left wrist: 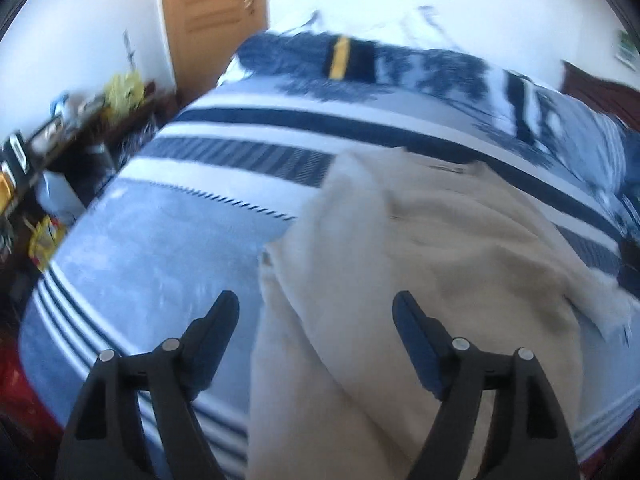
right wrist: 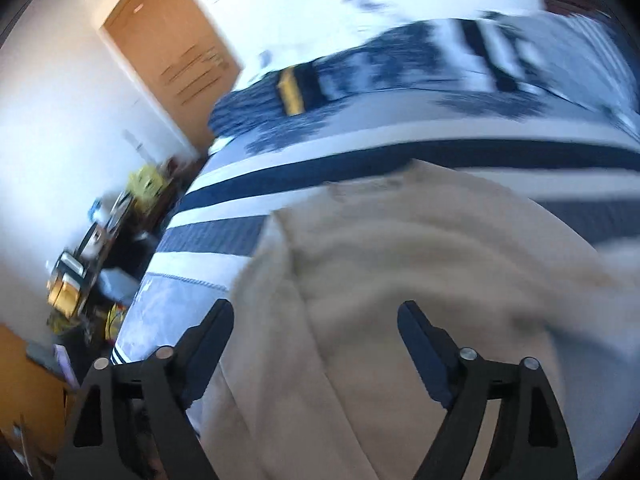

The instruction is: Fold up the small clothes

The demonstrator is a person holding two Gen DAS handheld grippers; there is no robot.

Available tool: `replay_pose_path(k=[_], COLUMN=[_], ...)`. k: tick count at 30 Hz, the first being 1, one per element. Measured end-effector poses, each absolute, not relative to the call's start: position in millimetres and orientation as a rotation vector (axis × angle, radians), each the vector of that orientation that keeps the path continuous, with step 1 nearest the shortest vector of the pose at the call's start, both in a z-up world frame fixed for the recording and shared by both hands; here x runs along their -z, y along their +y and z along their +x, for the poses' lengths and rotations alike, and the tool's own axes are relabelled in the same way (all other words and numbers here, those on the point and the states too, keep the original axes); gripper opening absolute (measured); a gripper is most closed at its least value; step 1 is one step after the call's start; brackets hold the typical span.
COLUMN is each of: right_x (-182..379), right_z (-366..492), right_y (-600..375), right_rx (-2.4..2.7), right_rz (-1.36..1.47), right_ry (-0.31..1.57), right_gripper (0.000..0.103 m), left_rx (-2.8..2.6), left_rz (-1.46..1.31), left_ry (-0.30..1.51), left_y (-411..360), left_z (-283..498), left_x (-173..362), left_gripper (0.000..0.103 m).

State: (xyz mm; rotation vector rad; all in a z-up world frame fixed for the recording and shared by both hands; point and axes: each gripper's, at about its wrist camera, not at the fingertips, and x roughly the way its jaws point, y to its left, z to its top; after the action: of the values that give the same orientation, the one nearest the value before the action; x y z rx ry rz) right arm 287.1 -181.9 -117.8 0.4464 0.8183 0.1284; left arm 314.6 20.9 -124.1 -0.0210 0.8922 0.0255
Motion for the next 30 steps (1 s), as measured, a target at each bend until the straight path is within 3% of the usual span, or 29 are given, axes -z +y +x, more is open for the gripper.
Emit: replay_pose_path(k=[15,30], right_x=[98,121], right_z=[96,59], right_y=[-303,-395], right_rx=[0.004,0.108], right_rz=[0.617,0.741], right_ry=[0.706,0.684], right_gripper=[0.089,0.089], left_rx=[0.128,0.267], left_rz=[0.219,0.343], left_ry=[0.836,0.866], left_y=[-125,-224], left_z=[183,176], left_x=[48,73], left_gripper=[0.078,0.078])
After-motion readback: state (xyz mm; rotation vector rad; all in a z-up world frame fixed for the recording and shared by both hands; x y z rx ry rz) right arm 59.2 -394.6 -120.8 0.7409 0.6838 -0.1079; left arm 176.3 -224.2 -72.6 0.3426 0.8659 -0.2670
